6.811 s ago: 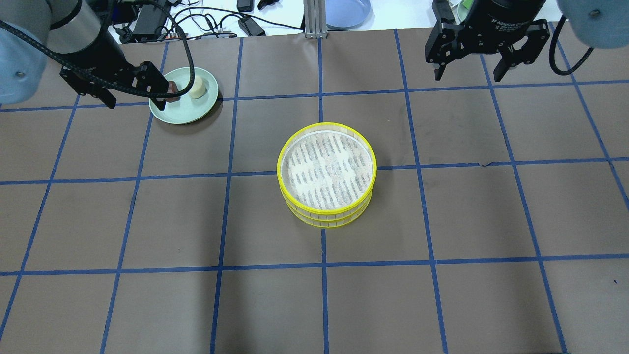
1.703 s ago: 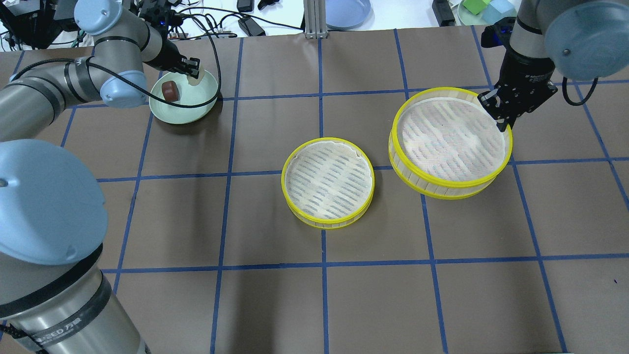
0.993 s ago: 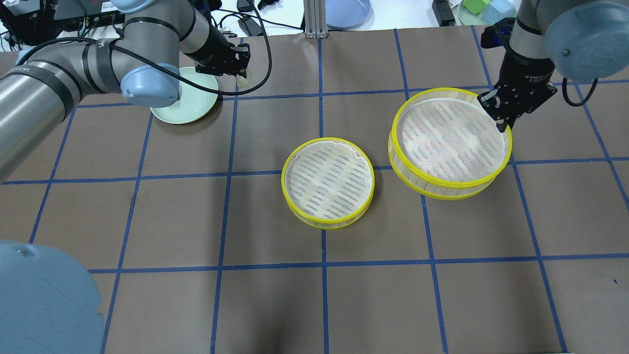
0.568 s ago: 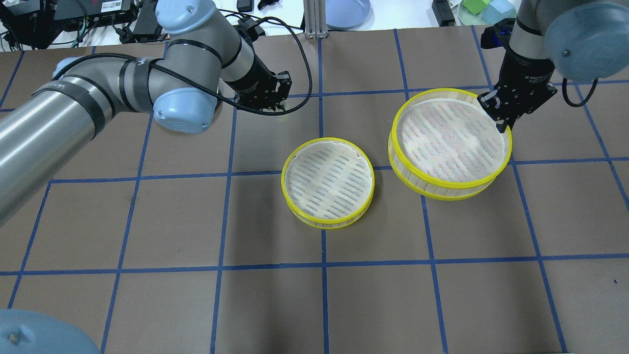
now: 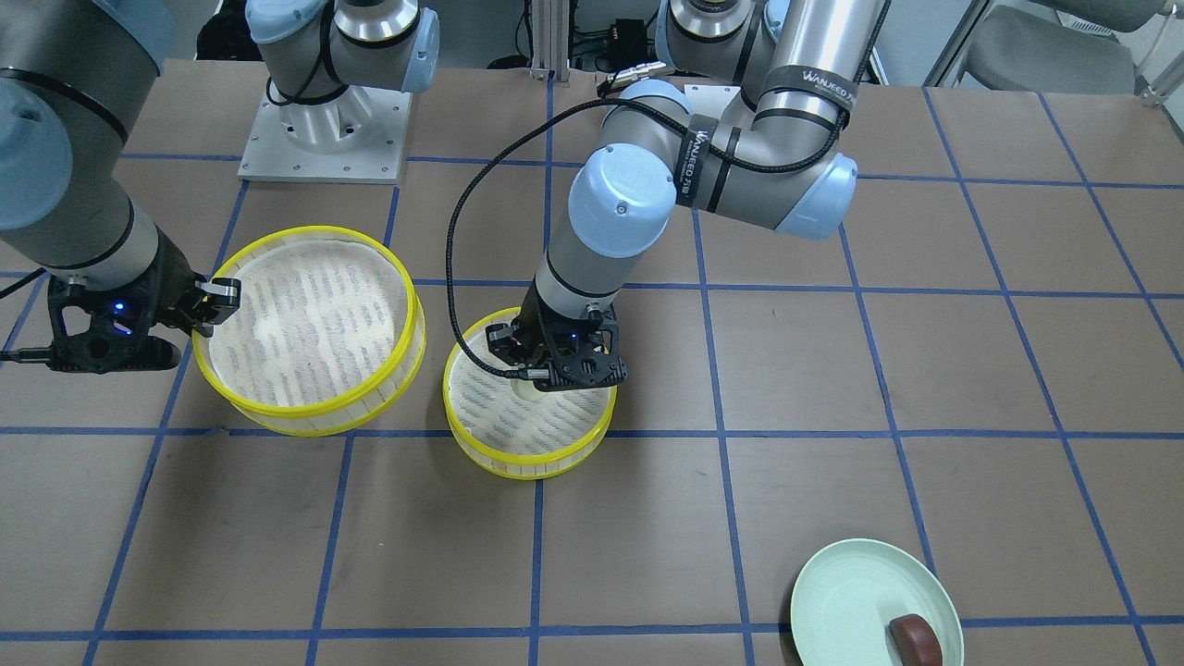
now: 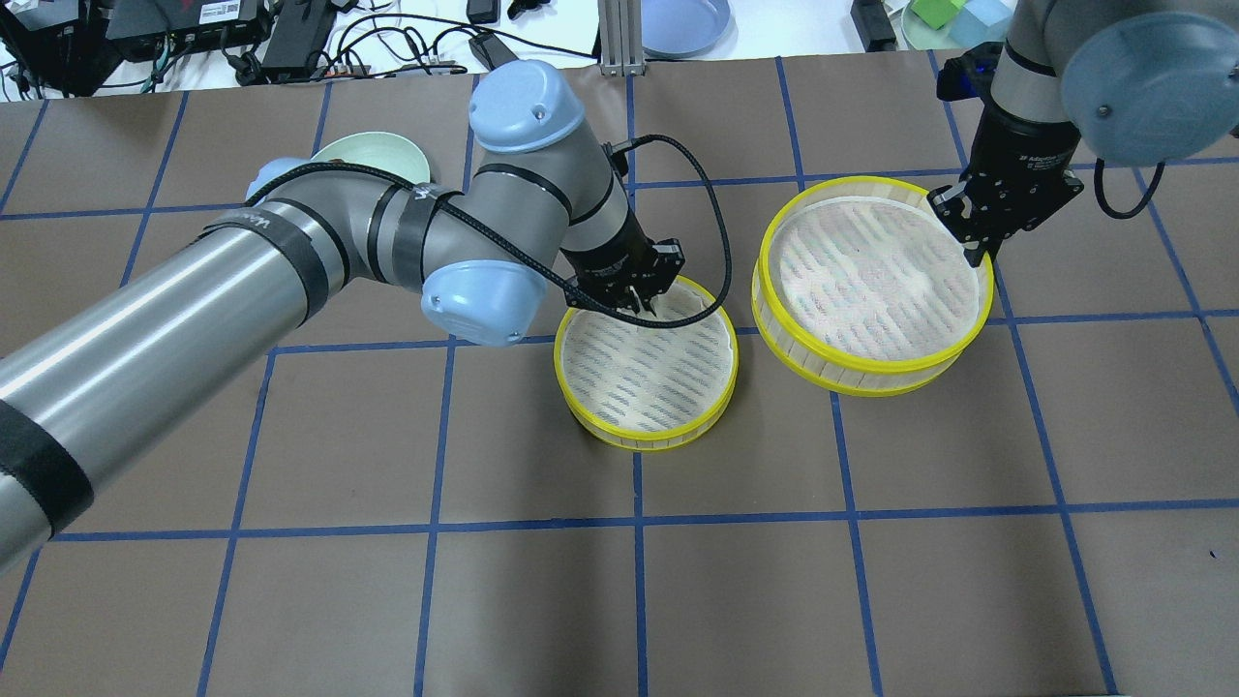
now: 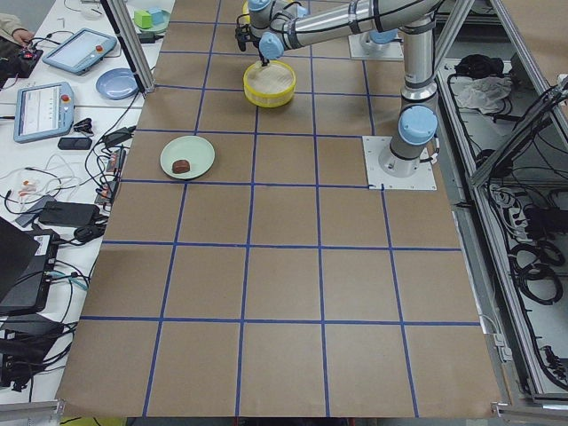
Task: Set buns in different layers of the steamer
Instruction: 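Lower the white bun into the bottom tier and open the left gripper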
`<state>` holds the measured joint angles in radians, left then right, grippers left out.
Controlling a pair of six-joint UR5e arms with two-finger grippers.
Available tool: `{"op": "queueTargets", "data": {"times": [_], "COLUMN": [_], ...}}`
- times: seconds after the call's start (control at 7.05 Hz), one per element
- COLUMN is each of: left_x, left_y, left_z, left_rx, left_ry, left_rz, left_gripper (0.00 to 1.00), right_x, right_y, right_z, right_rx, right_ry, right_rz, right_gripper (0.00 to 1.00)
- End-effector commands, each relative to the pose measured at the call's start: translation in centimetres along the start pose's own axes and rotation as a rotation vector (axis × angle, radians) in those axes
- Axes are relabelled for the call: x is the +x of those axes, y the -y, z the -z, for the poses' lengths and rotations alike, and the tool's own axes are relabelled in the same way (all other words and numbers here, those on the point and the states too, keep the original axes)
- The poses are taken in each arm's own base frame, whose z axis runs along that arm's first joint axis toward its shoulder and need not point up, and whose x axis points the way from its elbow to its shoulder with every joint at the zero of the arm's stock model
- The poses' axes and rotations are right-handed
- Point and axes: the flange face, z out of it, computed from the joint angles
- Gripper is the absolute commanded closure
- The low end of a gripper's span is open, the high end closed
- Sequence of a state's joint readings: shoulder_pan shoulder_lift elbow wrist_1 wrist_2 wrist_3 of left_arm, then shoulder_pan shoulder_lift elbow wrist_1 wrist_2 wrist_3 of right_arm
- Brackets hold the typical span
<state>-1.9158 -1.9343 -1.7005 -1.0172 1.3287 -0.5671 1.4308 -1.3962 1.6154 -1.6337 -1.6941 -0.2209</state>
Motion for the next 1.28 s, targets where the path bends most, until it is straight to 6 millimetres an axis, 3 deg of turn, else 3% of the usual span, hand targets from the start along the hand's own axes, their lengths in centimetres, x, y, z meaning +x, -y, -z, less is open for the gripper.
{"op": "queueTargets", "data": {"times": [0.0,0.14,0.28,0.85,0.99,1.14], "left_x": [-0.6,-1.4,-1.2,-3.7,-3.9,-5.9], "left_y": [-1.5,-2.1,-2.2,0.8,1.2,4.3], "left_z": [-1.9,-2.3,-1.6,-1.9,-1.4,1.5], "left_rx": [-0.061,-0.110,-0.103,-0.073,-0.061,-0.019], "left_ry": [0.075,0.130,0.130,0.197,0.198,0.176], "left_rz": [0.009,0.065,0.085,0.055,0.059,0.053], "left_gripper": [0.29,0.21,0.00,0.00,0.00,0.00], "right_x": [-0.2,-0.2,-0.3,-1.5,-3.5,-7.4], "right_y": [0.0,0.0,-0.1,-0.1,-0.1,-0.2], "right_z": [0.0,-0.2,-0.1,0.0,0.0,-0.5], "right_rx": [0.001,-0.002,-0.001,0.000,0.002,-0.002], "right_ry": [0.003,0.004,0.003,0.001,-0.003,-0.018], "right_rz": [-0.004,-0.004,-0.004,-0.020,-0.047,-0.092], "right_gripper": [1.00,1.00,1.00,1.00,1.00,1.00]}}
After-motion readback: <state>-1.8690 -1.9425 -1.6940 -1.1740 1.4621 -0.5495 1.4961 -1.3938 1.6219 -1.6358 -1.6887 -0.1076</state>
